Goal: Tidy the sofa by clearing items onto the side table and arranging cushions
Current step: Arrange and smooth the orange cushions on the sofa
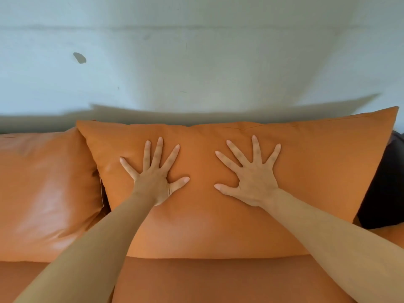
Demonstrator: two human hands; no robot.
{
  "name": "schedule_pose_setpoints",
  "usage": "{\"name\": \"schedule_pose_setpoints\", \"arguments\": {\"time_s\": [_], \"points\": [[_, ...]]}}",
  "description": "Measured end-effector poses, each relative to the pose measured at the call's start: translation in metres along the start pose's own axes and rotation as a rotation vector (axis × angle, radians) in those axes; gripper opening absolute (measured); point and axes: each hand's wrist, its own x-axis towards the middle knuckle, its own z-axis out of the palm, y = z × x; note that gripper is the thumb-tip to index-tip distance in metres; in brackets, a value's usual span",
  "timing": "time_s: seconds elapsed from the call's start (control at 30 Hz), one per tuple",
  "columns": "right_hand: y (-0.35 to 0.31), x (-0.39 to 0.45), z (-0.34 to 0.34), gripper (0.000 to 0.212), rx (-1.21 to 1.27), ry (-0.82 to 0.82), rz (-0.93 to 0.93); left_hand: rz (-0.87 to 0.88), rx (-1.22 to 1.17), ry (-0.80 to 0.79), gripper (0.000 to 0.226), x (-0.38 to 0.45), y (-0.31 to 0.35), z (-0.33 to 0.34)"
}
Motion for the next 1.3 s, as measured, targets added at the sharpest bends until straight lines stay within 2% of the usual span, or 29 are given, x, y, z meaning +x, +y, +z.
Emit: {"name": "schedule_pose_setpoints", "arguments": {"time_s": [0.17,0.27,0.37,0.5,0.63,0.7,0.77,0.93,1.3], "points": [[-0.004,0.03,-0.011,0.086,0.098,-0.126,0.077,0.002,0.002,-0.148,0.087,0.02,-0.006,-0.015],[-0.01,0.026,-0.008,0.084,0.091,-0.163,0.104,0.002,0.006,-0.17,0.087,0.011,-0.003,-0.01],[-0.013,0.004,0.003,0.082,0.068,-0.121,0.1,0.027,-0.003,-0.094,0.089,-0.004,0.001,0.001],[-0.01,-0.018,0.004,0.078,0.057,-0.026,0.073,0.044,0.005,0.084,0.09,-0.019,0.0,0.01],[0.0,-0.058,0.011,0.068,0.051,0.077,0.024,0.122,-0.094,0.295,0.07,-0.048,0.008,0.025],[0.001,-0.082,0.019,0.069,0.045,0.098,0.026,0.234,-0.065,0.289,0.066,-0.068,0.015,0.04],[0.001,-0.095,0.026,0.074,0.035,0.107,0.033,0.277,-0.03,0.283,0.073,-0.078,0.021,0.053],[0.001,-0.083,0.031,0.079,0.0,0.086,0.066,0.207,0.028,0.228,0.084,-0.064,0.026,0.06],[0.008,-0.044,0.039,0.079,-0.041,0.042,0.115,0.146,0.089,0.202,0.084,-0.03,0.027,0.056]]}}
